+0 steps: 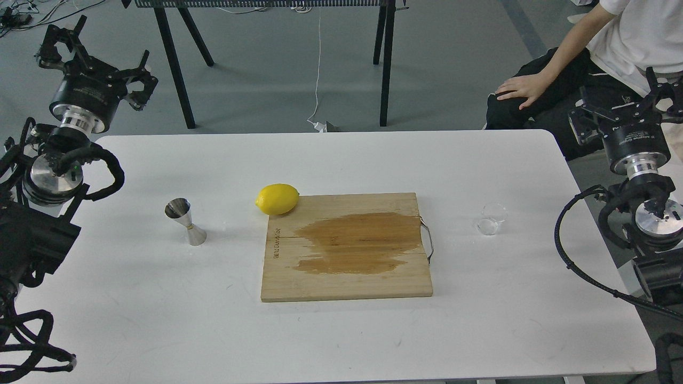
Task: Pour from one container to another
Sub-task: 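Move the left gripper down toward the metal jigger cup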
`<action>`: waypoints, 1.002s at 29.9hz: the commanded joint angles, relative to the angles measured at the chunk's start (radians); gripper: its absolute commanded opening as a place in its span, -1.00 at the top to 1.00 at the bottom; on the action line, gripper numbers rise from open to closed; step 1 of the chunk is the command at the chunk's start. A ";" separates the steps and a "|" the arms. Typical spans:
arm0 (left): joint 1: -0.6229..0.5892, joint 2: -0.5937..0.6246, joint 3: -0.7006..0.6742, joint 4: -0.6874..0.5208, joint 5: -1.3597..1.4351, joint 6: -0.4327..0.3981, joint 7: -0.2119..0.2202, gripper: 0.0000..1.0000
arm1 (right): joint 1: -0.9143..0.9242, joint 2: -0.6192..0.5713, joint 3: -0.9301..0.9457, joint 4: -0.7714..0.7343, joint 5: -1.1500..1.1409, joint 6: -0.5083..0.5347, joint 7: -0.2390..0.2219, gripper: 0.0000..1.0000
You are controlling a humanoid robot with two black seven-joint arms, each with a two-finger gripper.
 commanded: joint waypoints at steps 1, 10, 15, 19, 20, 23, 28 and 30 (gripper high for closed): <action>0.000 -0.005 0.002 -0.008 0.000 -0.006 -0.009 -1.00 | -0.001 0.002 0.001 0.009 0.001 0.000 0.003 -1.00; 0.039 0.103 0.025 -0.174 0.009 -0.110 -0.002 -1.00 | -0.037 0.005 0.001 0.069 0.002 0.000 0.006 -1.00; 0.120 0.243 0.052 -0.300 0.098 -0.110 -0.009 -1.00 | -0.041 0.016 0.004 0.077 0.004 0.000 0.011 -1.00; 0.172 0.303 0.052 -0.304 0.224 -0.110 -0.023 -1.00 | -0.041 0.062 0.006 0.098 0.004 0.000 0.013 -1.00; 0.184 0.318 0.052 -0.304 0.242 -0.110 -0.034 -1.00 | -0.041 0.063 0.004 0.100 0.004 0.000 0.013 -1.00; 0.224 0.361 0.052 -0.329 0.282 -0.110 -0.066 -0.99 | -0.041 0.064 0.004 0.104 0.004 0.000 0.013 -1.00; 0.335 0.442 0.052 -0.516 0.406 -0.049 -0.110 -0.98 | -0.043 0.059 0.004 0.106 0.002 0.000 0.013 -1.00; 0.373 0.461 0.052 -0.609 0.486 0.018 -0.112 -0.98 | -0.043 0.056 0.004 0.104 0.002 0.000 0.013 -1.00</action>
